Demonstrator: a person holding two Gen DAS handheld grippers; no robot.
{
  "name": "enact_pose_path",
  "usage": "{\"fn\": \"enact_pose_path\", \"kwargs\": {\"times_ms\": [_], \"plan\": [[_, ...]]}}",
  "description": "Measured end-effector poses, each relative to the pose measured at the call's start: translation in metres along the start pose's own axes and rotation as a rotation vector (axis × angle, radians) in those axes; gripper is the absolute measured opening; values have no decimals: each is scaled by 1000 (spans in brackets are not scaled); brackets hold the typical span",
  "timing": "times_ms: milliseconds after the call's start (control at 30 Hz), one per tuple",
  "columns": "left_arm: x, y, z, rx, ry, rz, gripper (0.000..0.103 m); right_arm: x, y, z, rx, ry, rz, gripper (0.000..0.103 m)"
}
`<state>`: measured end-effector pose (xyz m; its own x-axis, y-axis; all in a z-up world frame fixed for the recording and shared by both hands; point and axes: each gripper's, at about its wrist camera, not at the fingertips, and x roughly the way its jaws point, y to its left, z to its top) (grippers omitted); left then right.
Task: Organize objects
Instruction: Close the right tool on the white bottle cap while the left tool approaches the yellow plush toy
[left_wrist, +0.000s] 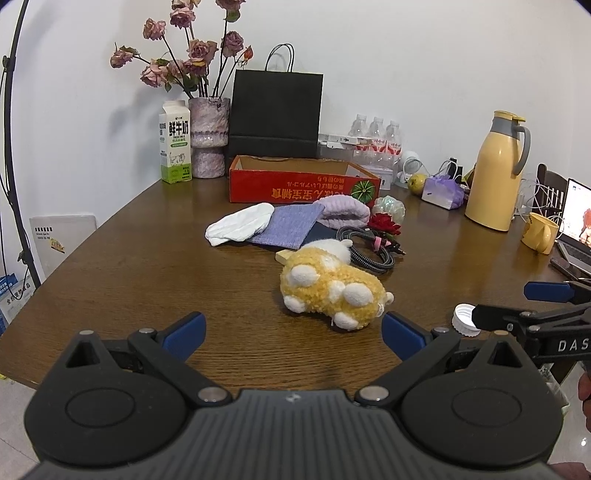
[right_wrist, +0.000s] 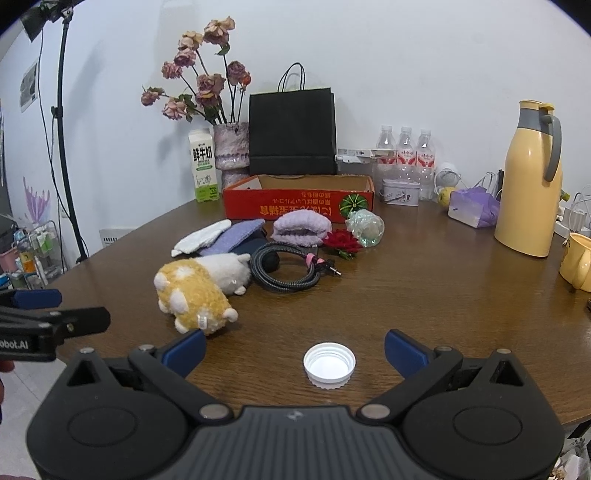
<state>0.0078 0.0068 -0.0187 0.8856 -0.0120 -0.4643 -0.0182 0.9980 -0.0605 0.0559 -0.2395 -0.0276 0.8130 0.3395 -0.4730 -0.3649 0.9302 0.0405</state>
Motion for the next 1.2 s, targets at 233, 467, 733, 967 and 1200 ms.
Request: {"fn": "enact_pose_path", "kwargs": {"times_ms": [233, 467, 733, 967, 1200], "plan": [[13, -1, 0, -8, 21, 3, 103, 13, -5, -5, -8, 21, -5, 103], [25, -3, -1, -13, 32, -7, 103, 26, -14, -10, -4, 42, -3, 103], [44, -7, 3, -15, 36, -5, 103, 41, -22, -16, -22, 60, 3, 102], [57, -12, 6, -6, 46, -1, 103, 53, -29, -21, -17, 73, 38, 90], [63, -14, 6, -9, 54, 10, 103, 55, -28, -27, -72, 46, 73, 72]]}}
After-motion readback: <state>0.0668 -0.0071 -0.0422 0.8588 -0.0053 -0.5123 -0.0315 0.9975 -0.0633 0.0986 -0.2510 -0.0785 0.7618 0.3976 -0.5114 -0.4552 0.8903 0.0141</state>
